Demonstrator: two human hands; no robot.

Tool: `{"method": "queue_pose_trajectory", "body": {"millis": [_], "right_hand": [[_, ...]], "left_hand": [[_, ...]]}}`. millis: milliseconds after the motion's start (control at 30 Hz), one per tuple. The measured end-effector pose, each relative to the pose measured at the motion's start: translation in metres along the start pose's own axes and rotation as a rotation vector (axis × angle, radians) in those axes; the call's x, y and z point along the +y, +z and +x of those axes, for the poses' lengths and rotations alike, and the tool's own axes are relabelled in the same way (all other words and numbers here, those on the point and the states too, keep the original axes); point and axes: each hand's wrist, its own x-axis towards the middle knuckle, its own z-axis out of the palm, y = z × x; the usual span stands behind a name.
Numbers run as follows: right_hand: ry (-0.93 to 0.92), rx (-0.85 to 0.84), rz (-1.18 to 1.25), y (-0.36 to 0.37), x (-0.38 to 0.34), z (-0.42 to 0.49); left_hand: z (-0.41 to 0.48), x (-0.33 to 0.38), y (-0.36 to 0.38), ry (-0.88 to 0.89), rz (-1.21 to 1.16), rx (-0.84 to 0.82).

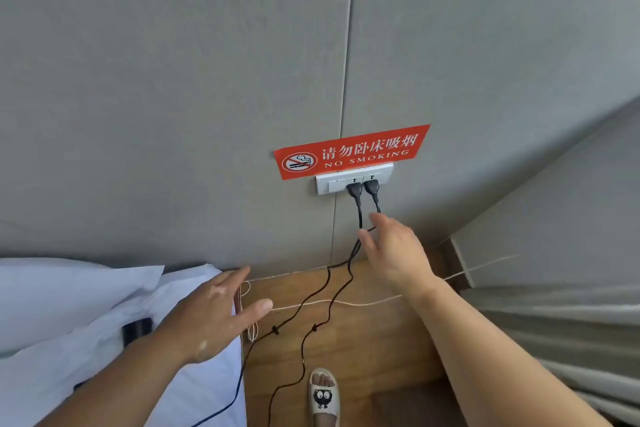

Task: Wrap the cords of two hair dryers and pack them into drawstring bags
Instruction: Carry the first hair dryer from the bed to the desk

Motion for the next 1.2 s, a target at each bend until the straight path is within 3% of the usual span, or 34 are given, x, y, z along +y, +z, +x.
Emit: {"method": "queue_pose_trajectory", "body": {"millis": [267,400,633,833,1200], "right_hand": [[0.296,0.04,0.403,0.038,-0.008,0.058],[0.347,0.102,0.4,0.047,-0.01,0.07],[0.327,0.175,0.245,0.057,0.001,0.066],[0.343,0.178,0.279,0.064,0.02,0.034],[0.149,-0.004,0.381,0.056,-0.031,-0.012]], "left_hand": [[0.019,-0.005,0.006,0.023,-0.011,0.021],[0.021,-0.008,0.013,0.018,-0.047,-0.004],[0.02,-0.008,0.018,0.018,-0.061,-0.043],[0.014,-0.018,0.019,-0.004,-0.102,-0.038],[-0.031,-0.093,0.025,-0.197,-0.1,-0.049]]}}
